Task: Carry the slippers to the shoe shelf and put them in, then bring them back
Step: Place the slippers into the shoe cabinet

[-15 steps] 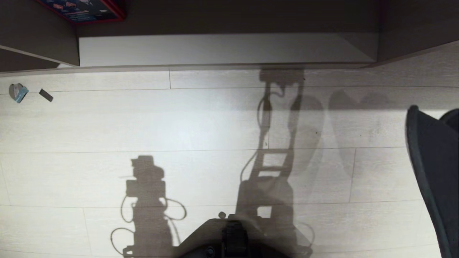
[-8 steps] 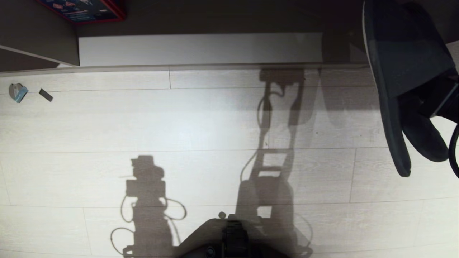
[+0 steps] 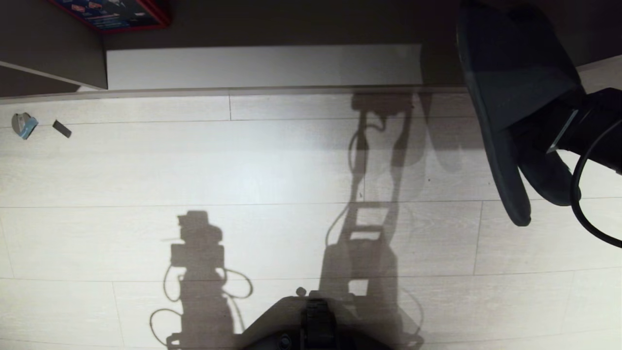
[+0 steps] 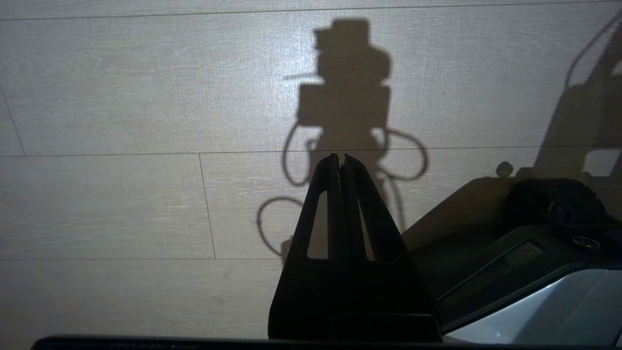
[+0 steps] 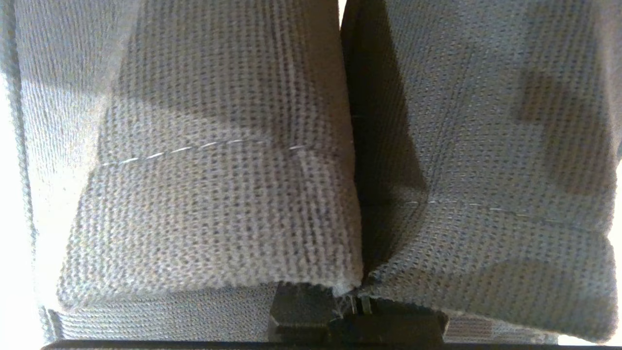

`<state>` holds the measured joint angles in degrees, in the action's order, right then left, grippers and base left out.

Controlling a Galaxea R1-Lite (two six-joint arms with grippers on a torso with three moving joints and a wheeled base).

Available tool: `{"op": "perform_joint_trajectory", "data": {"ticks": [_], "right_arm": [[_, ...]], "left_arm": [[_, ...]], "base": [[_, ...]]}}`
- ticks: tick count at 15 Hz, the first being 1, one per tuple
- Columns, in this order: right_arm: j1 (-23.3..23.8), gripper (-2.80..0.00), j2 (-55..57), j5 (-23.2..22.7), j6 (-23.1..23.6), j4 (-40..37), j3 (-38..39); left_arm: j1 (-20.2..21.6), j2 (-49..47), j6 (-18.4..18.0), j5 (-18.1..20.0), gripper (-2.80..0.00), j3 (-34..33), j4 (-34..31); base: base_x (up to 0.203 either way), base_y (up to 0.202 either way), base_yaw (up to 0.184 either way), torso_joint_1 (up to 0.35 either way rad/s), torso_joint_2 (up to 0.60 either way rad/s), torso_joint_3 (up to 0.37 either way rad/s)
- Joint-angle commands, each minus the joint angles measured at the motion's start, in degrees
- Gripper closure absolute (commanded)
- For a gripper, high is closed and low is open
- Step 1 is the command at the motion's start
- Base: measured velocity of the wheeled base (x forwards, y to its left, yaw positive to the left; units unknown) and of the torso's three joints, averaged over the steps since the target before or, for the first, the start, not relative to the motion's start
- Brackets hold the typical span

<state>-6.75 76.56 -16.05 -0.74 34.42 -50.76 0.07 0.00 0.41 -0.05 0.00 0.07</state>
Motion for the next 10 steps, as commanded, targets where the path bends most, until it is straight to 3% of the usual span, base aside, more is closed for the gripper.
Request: {"op": "perform_joint_trajectory", "data": {"ticks": [1,5,10], "right_arm": [[-0.01,0.0,0.94,0.33,0.33,0.28,0.05],[-0.01,0.0,5.52,2.73,0.81,8.55,-0.21],[-0.01,0.0,10.34,4.08,0.67,9.36,-4.63]], "left_arm": [[0.01,0.0,0.03,-0.04,0.0,0.09,0.01],[0.01,0.0,0.03,-0.04,0.0,0.0,0.01],[0.01,0.0,0.03,-0.04,0.0,0.0,0.01]], "base": [[0.0,0.0,0.0,0.0,0.0,0.0],[0.0,0.0,0.0,0.0,0.0,0.0],[0.0,0.0,0.0,0.0,0.0,0.0]]}}
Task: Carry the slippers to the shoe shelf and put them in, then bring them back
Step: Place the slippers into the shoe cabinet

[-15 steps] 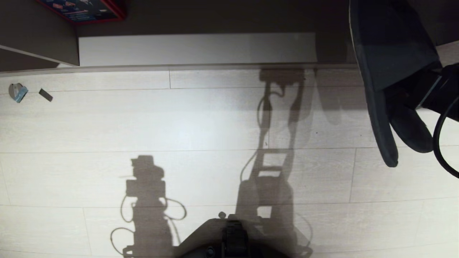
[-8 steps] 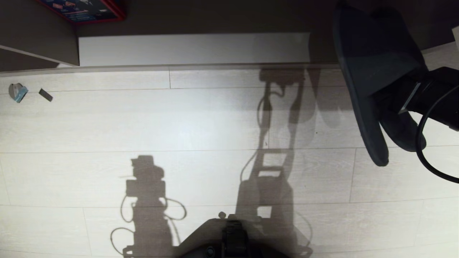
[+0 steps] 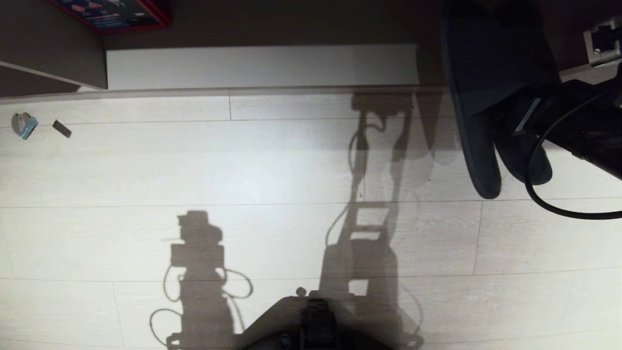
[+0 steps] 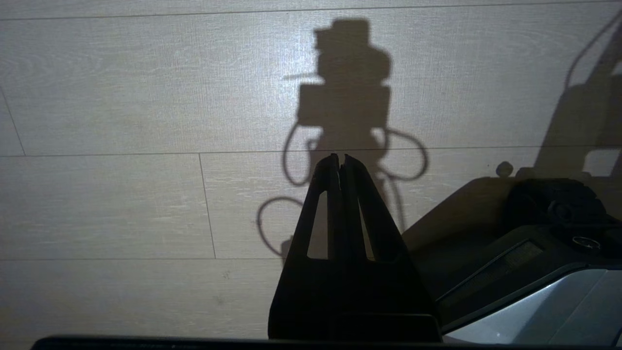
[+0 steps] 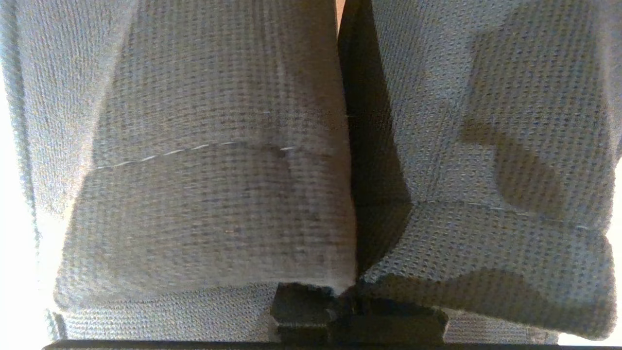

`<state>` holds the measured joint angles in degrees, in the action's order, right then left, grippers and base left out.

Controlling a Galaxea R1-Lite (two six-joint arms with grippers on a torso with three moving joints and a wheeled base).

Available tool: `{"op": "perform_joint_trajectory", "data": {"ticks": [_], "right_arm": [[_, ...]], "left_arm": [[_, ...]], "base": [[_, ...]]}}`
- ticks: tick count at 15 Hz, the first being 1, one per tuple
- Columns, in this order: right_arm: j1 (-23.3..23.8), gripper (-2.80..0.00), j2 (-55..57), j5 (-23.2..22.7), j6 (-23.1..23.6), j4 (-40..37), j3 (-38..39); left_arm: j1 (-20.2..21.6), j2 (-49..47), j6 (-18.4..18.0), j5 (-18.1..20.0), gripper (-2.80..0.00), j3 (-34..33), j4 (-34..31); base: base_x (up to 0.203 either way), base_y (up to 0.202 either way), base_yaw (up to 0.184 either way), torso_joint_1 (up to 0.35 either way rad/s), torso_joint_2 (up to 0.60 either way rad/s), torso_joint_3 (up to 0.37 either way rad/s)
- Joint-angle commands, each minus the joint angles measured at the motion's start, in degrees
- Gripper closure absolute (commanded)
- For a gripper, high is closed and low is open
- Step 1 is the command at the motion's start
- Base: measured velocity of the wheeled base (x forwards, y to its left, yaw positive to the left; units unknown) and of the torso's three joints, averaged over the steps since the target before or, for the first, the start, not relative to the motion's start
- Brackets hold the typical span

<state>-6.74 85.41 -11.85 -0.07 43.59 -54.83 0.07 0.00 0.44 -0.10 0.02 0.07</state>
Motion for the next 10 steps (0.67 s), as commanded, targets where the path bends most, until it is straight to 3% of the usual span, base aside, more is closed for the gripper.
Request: {"op": "perform_joint_trajectory", "data": {"ticks": [1,10], "right_arm": [[-0.03,0.0,2.44,0.0,-0.07,0.69,-1.61],[-0.03,0.0,12.21,2.19,0.32,1.68,-16.65]], "left_arm": [[0.01,0.0,0.0,0.01,0.0,0.02,0.01],[0.01,0.0,0.09,0.01,0.0,-0.02,0.01]], "base": [[0.0,0.0,0.0,0.0,0.0,0.0],[0.0,0.0,0.0,0.0,0.0,0.0]]}}
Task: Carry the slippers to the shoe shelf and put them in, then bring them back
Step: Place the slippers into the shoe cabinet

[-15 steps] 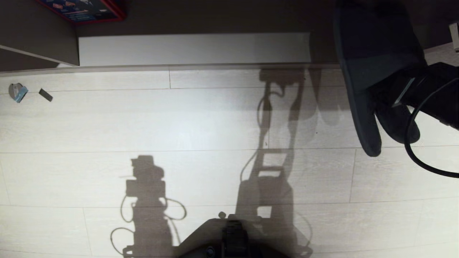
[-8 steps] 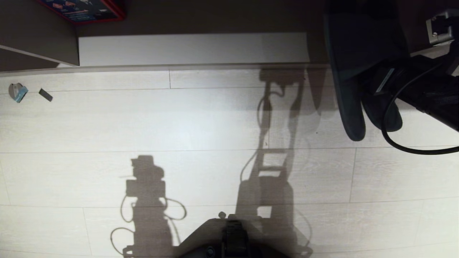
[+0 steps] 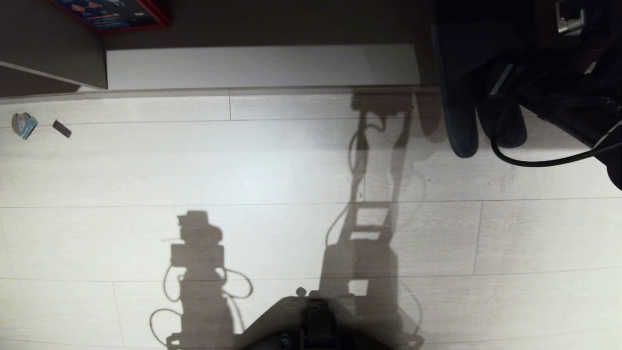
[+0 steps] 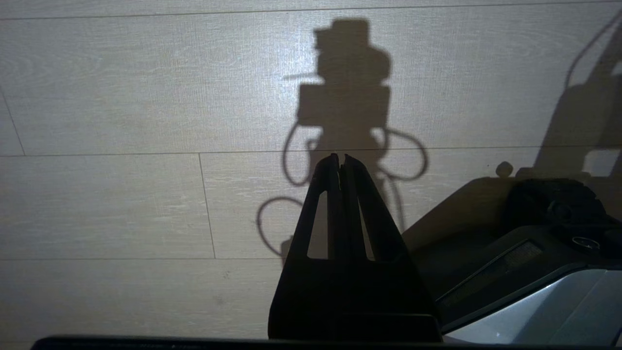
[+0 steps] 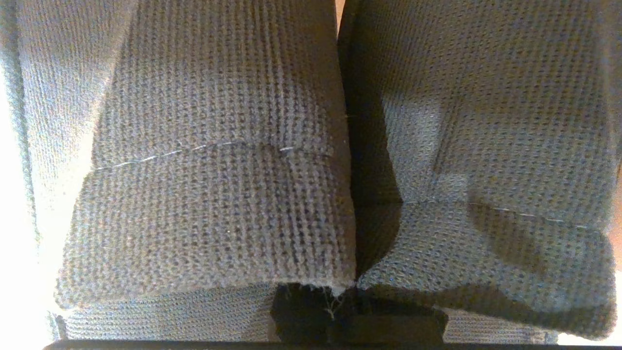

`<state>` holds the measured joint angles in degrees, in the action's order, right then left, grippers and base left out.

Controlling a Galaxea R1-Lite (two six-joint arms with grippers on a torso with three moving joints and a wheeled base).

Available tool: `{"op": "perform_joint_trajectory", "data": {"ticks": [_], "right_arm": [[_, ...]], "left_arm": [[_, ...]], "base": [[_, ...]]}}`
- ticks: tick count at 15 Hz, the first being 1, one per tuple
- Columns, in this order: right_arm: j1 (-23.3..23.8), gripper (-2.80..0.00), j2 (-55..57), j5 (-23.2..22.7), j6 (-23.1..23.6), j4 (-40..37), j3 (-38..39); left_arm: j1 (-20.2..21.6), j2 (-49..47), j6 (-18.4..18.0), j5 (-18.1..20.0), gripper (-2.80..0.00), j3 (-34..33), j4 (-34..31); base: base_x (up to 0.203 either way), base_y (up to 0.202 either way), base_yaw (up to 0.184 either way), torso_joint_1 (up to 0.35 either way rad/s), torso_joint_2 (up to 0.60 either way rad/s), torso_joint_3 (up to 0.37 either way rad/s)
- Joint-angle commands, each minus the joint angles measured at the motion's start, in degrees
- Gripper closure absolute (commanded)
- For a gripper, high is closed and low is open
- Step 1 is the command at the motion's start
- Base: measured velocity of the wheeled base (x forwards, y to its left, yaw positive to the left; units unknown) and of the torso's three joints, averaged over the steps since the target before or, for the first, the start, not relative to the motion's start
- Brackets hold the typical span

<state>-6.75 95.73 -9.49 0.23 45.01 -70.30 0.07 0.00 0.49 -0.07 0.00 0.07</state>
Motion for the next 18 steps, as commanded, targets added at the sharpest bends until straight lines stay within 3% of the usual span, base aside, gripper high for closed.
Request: {"op": "perform_joint_trajectory", "data": {"ticks": [1,7,15,18], "right_arm": [[-0.02,0.0,3.43,0.22,0.06,0.28,-3.33],[0.04,0.0,10.41,1.09,0.35,-0.34,-17.04],[0.28,0.0,20.58,1.31,2.66,-8.85,-40.01],[0.24,0.0,22.22,1.14,2.76,-10.52,-41.67]], "left_arm": [[0.01,0.0,0.04,-0.01,0.0,0.0,0.01],[0.01,0.0,0.04,-0.01,0.0,0.0,0.01],[0.01,0.0,0.13,-0.01,0.0,0.0,0.01],[0.01,0.0,0.13,-0.01,0.0,0.0,0.01]], "base": [[0.0,0.0,0.0,0.0,0.0,0.0],[0.0,0.0,0.0,0.0,0.0,0.0],[0.0,0.0,0.0,0.0,0.0,0.0],[0.0,0.0,0.0,0.0,0.0,0.0]]}}
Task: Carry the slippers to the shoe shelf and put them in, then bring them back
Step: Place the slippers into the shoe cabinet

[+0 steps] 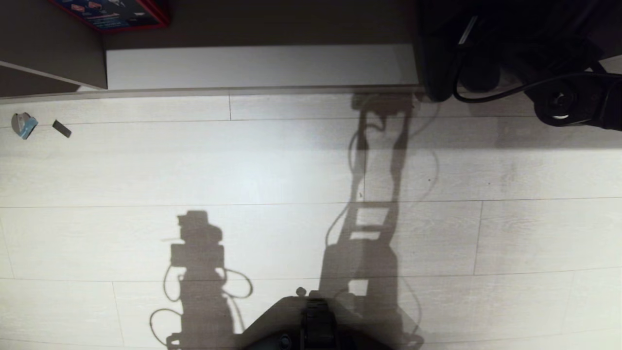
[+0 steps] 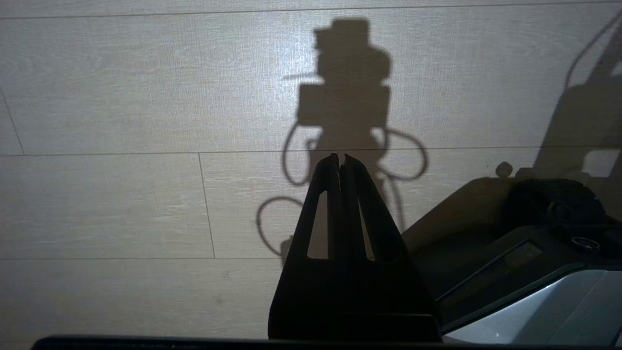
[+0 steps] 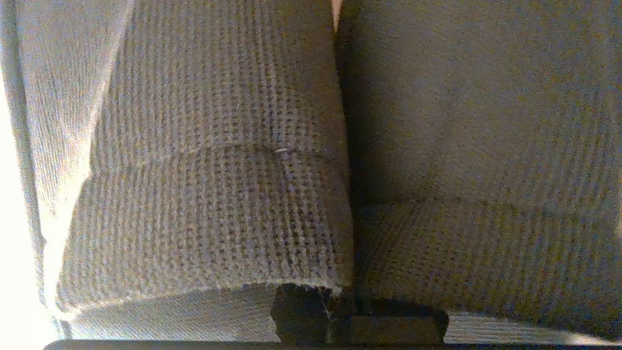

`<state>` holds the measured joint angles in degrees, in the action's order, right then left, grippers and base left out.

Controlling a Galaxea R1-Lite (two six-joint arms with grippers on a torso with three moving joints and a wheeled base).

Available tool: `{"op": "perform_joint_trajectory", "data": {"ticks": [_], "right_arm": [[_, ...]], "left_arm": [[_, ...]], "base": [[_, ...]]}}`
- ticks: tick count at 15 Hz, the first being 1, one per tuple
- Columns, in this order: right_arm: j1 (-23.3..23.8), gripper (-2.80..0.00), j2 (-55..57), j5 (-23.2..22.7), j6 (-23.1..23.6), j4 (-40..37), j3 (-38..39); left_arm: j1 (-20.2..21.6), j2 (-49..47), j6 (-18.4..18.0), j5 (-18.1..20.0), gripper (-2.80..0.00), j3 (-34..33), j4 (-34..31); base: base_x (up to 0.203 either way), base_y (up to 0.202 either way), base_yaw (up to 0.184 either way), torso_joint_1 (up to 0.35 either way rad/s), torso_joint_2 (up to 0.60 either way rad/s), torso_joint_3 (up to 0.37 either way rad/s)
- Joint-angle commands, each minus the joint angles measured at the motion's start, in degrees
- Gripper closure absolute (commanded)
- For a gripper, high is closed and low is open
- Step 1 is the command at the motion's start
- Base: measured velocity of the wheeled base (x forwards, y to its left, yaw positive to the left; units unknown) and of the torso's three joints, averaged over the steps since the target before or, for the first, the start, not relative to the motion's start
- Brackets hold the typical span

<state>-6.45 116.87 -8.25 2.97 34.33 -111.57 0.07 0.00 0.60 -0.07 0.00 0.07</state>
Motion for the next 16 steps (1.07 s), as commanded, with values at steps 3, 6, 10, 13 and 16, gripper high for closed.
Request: {"op": "perform_joint_trajectory", "data": {"ticks": [3,6,10,13,16], "right_arm": [[0.03,0.0,1.78,-0.01,0.01,2.14,-0.49],[0.04,0.0,1.49,1.02,0.73,2.88,-0.49],[-0.14,0.0,1.26,6.55,0.8,4.58,-0.22],[-0.23,0.0,1.49,6.52,0.63,5.14,-0.22],[-0.32,0.0,1.79,6.49,0.41,4.96,-0.22]], "left_arm": [[0.01,0.0,0.02,-0.01,0.0,0.0,0.02],[0.01,0.0,0.02,-0.01,0.0,0.0,0.02],[0.01,0.0,0.02,-0.01,0.0,0.09,0.02],[0.01,0.0,0.11,-0.01,0.0,0.0,0.02],[0.01,0.0,0.11,-0.01,0.0,0.0,0.02]], "base": [[0.0,0.0,0.0,0.0,0.0,0.0],[0.0,0.0,0.0,0.0,0.0,0.0],[0.0,0.0,0.0,0.0,0.0,0.0],[0.0,0.0,0.0,0.0,0.0,0.0],[0.0,0.0,0.0,0.0,0.0,0.0]]}}
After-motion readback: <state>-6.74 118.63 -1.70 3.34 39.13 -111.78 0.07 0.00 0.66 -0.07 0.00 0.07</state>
